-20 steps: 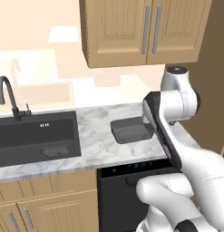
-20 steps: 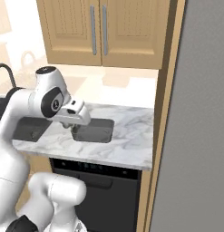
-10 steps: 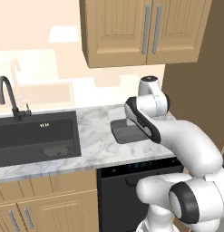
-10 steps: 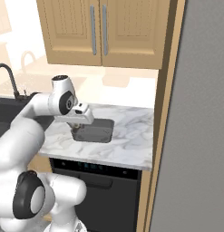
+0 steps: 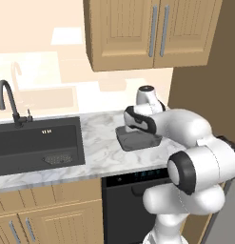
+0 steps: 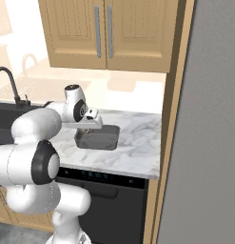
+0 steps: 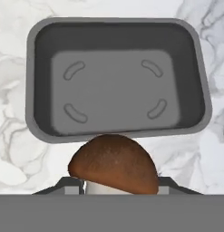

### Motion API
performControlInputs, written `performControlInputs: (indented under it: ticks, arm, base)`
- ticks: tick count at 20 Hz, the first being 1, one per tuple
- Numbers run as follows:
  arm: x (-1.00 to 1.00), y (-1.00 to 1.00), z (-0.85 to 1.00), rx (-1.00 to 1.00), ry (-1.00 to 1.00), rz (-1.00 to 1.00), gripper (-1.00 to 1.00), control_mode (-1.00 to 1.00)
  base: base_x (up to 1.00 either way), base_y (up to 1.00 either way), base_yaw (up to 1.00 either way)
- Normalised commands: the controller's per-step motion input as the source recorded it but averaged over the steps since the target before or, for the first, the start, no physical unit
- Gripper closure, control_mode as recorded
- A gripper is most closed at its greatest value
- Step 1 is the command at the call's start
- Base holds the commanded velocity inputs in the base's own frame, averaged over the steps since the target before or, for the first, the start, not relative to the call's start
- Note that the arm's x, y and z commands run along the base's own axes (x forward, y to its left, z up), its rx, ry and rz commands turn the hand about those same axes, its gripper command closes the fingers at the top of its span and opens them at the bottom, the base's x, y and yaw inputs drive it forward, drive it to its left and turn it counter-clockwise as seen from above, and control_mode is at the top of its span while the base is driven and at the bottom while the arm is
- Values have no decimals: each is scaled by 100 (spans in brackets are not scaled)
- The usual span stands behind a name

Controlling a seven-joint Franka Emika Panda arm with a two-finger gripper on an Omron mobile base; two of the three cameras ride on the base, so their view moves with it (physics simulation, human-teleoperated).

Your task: Take the mushroom and carrot out of the freezer and place them in the tupperware container on the counter. Then put the tupperware containing the vegetables back in the freezer.

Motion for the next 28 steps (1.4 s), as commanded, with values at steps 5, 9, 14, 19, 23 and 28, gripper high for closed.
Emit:
performControlInputs:
  ticks: [5,9,14,19,23,28]
  arm:
    - [70,1,-28,0,8,3,100,-100]
    - [51,0,-48,0,8,0,100,-100]
    - [37,0,-52,0,1,1,100,-100]
    - [32,0,-42,0,0,1,100,-100]
    - [29,0,-33,0,0,1,100,-100]
    - [29,0,-22,0,0,1,100,-100]
  base:
    - [0,0,0]
    - [0,0,0]
    - [0,0,0]
    - [0,0,0]
    - [0,0,0]
    - [0,0,0]
